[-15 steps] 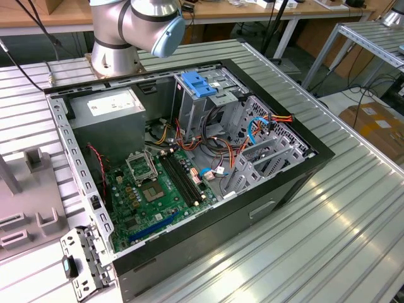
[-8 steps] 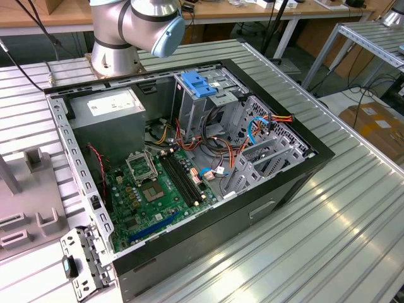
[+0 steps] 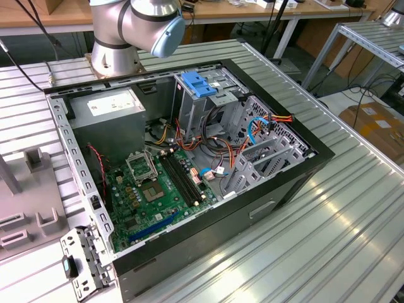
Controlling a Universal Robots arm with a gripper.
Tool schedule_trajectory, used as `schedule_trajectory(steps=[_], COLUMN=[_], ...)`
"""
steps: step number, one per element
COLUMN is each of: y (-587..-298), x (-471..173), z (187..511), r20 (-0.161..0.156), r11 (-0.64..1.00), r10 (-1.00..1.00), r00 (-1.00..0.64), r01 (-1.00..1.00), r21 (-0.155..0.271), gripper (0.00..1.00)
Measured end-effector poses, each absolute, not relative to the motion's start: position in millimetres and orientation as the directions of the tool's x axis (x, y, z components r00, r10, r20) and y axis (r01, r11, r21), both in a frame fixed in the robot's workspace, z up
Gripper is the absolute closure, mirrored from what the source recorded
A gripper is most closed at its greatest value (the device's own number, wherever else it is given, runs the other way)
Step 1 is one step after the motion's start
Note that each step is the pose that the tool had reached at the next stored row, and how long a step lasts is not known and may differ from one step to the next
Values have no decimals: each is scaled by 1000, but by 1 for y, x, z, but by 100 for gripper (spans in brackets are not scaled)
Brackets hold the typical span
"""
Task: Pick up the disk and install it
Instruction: 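Pick up the disk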
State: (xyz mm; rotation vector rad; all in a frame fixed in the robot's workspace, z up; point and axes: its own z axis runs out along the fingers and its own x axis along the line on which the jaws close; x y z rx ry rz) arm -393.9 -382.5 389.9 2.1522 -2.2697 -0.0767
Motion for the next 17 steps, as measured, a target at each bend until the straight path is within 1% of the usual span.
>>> schedule_trajectory(steps=[17], y=[-367], x=[-394], z=[387], r20=[-25], r11=[52], r10=[-998], r00=[-54], r01=[-998], r21=[44], gripper=[52])
